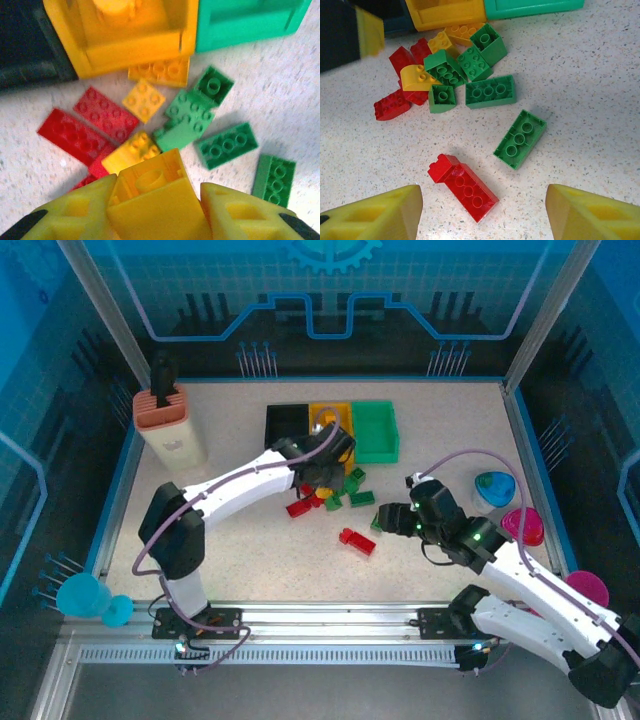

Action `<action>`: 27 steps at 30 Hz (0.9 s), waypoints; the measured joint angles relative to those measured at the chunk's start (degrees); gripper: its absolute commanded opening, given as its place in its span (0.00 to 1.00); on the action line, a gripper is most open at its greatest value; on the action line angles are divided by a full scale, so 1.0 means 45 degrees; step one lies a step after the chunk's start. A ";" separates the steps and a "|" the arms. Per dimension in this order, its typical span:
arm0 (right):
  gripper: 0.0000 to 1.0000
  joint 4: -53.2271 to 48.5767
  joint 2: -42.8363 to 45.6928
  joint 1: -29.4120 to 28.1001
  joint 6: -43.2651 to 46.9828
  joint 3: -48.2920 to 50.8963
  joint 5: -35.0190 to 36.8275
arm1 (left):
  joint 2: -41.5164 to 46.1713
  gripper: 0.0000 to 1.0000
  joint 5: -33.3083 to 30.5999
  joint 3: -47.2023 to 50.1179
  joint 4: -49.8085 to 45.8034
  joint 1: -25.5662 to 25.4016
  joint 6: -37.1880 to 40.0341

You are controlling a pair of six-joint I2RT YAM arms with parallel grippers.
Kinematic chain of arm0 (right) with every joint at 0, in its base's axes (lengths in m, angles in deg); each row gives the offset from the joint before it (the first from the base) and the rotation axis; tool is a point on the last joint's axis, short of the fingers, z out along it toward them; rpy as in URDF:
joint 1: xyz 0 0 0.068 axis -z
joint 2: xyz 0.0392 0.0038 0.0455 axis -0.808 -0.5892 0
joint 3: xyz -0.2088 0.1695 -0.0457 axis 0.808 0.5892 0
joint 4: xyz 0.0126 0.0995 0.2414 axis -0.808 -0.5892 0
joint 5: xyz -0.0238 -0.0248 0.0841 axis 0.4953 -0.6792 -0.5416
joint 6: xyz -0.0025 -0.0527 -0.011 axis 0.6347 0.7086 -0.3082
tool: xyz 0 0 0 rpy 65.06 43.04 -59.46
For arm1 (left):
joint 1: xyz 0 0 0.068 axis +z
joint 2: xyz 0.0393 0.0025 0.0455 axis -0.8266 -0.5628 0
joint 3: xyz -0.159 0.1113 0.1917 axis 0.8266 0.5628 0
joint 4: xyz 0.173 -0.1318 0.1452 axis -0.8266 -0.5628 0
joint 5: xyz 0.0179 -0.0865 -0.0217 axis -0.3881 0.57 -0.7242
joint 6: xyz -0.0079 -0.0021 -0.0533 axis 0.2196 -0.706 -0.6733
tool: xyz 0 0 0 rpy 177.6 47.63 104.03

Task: Sort the legos into containers by color
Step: Place the lego in the container.

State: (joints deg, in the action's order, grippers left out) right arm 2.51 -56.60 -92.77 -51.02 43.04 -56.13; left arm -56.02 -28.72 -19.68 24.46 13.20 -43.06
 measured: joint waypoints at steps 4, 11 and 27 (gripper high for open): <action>0.67 -0.0204 0.0364 0.0010 0.0000 0.0000 0.0005 | -0.0933 0.29 0.0000 -0.1511 -0.0039 0.0748 0.0423; 0.66 -0.0699 0.0772 0.0015 -0.0010 0.0010 -0.0010 | -0.3113 0.29 0.0102 -0.3585 -0.0068 0.1914 0.0928; 0.81 -0.1486 0.0554 0.0024 0.0117 0.0301 -0.0520 | -0.4959 0.83 0.0894 -0.6067 -0.0471 0.2739 0.1409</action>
State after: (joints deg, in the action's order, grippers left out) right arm -4.18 -54.11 -92.66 -50.50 44.40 -58.47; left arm -78.34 -24.70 -46.98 22.34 25.53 -36.72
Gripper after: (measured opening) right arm 0.805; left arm 0.829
